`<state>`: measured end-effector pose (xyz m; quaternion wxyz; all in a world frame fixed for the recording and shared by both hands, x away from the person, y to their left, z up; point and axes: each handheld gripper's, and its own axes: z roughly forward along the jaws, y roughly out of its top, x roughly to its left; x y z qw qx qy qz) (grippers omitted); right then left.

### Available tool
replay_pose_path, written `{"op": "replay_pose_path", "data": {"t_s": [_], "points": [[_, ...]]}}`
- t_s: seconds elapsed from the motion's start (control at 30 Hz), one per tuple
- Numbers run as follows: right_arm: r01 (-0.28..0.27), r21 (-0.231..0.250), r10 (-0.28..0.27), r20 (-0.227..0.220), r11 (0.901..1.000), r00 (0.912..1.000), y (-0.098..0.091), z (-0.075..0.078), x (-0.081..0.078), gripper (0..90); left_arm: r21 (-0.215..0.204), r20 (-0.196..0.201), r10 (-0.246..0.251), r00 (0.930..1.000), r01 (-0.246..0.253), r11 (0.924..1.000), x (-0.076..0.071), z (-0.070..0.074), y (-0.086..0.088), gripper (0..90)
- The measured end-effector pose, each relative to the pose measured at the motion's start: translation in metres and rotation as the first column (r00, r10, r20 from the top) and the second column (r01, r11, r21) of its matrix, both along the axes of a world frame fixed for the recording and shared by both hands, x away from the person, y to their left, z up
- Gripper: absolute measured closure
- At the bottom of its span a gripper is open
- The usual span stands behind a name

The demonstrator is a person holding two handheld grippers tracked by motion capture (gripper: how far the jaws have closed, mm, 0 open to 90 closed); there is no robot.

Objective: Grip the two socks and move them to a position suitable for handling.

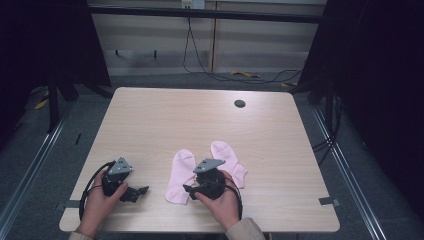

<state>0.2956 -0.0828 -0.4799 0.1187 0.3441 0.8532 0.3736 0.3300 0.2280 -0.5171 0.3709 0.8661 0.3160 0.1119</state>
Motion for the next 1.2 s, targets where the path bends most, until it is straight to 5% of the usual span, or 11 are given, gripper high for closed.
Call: {"op": "replay_pose_path", "data": {"t_s": [0.27,0.37,0.47,0.7,0.8,0.9,1.03,1.2], "points": [[0.053,0.010,-0.053,-0.021,0.9986,0.9984,0.020,-0.010,0.008,35.2,0.003,-0.001,-0.001,1.0000,0.001,1.0000,0.000,0.000,0.000,0.0],[0.108,-0.030,-0.108,-0.014,0.9937,0.9941,0.027,-0.018,0.014,29.3,0.011,0.003,-0.003,1.0000,0.003,0.9999,0.001,0.000,0.000,0.0],[0.105,-0.010,-0.105,-0.015,0.9945,0.9944,0.029,-0.024,0.016,27.2,0.011,0.003,-0.004,1.0000,0.004,0.9999,0.001,0.001,0.000,0.0],[0.066,-0.058,-0.065,0.008,0.9962,0.9978,0.035,-0.024,0.016,27.4,0.013,0.004,-0.005,1.0000,0.005,0.9999,0.001,0.001,0.000,0.0],[0.054,-0.059,-0.054,0.007,0.9968,0.9985,0.033,-0.021,0.014,53.1,0.011,0.003,-0.004,1.0000,0.004,0.9999,0.001,0.000,0.000,0.0],[0.054,-0.053,-0.054,-0.008,0.9971,0.9985,0.029,-0.019,0.015,67.6,0.011,0.003,-0.004,1.0000,0.004,0.9999,0.001,0.000,0.000,0.0],[0.043,-0.023,-0.044,-0.055,0.9988,0.9975,0.019,-0.018,0.023,78.7,0.013,0.003,-0.005,1.0000,0.005,0.9999,0.001,0.001,0.000,0.0],[0.020,-0.046,-0.022,-0.046,0.9988,0.9987,0.015,-0.013,0.022,80.3,0.006,-0.002,-0.004,1.0000,0.004,1.0000,0.001,0.000,-0.001,0.0]]}}
